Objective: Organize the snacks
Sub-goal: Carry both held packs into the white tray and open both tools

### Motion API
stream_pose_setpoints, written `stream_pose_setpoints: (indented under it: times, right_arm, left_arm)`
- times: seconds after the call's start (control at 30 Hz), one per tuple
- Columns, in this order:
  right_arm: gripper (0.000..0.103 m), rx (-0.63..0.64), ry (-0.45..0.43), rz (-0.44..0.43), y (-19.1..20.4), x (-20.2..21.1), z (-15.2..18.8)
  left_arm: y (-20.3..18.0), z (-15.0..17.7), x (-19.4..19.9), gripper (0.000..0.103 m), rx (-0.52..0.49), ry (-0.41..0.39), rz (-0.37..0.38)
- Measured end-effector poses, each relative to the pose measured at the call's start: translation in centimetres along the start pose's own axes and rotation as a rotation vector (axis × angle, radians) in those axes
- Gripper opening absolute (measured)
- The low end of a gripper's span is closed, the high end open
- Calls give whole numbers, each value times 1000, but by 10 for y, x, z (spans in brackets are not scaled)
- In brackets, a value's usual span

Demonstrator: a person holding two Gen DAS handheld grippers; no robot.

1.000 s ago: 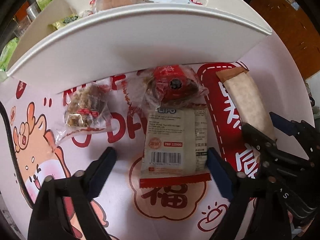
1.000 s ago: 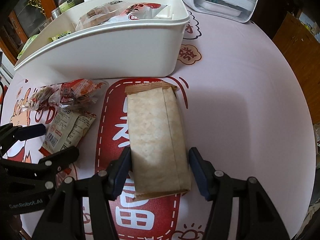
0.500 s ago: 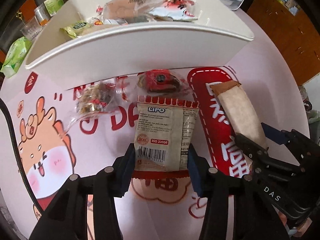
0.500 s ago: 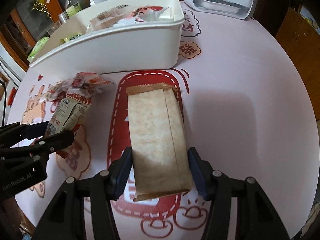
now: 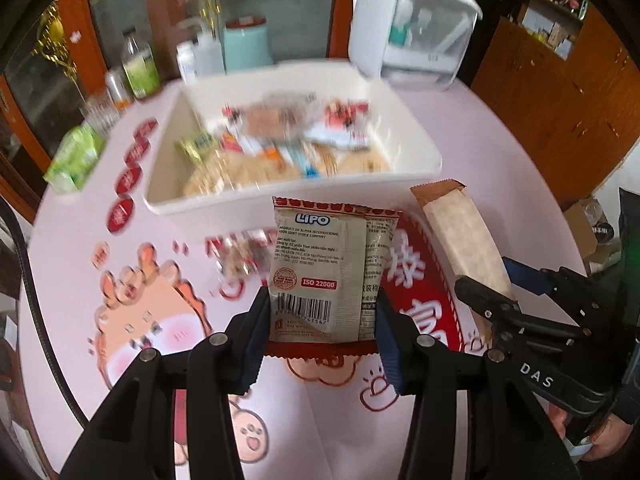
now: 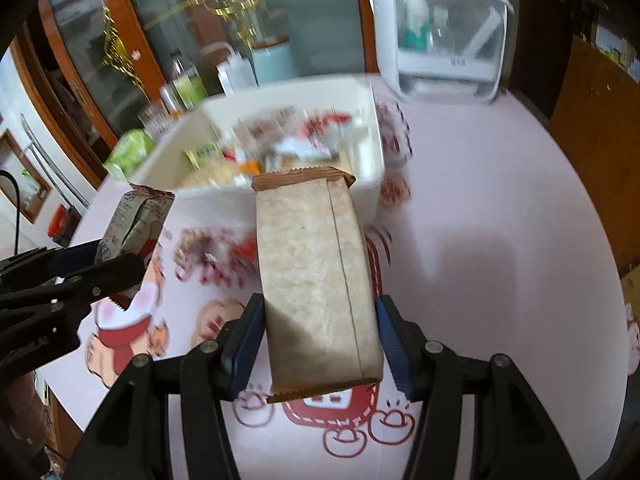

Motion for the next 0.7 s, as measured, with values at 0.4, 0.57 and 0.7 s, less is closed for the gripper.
stream_pose_setpoints:
  times: [0.4, 0.57, 0.7]
  right_arm:
    - [56, 48, -228, 47, 19, 47, -112]
    - [56, 40, -281, 69, 26, 50, -148]
    - [56, 42, -294, 85, 31, 41, -168]
  left_arm:
    - [39, -96, 67, 47, -27, -225, -140]
    - [56, -132, 79, 48, -24, -291, -193]
    - [65, -154, 77, 48, -22, -308, -215]
Point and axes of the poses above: each gripper's, at about its wrist camera, not at the fingertips, and x roughly against the way its jaws point, y to its left, z to its underside, the point moved 10 cm from there along -x, roughly the way its jaws point, and after that the axes turned 2 degrees about -z, right-handed, at the moved point
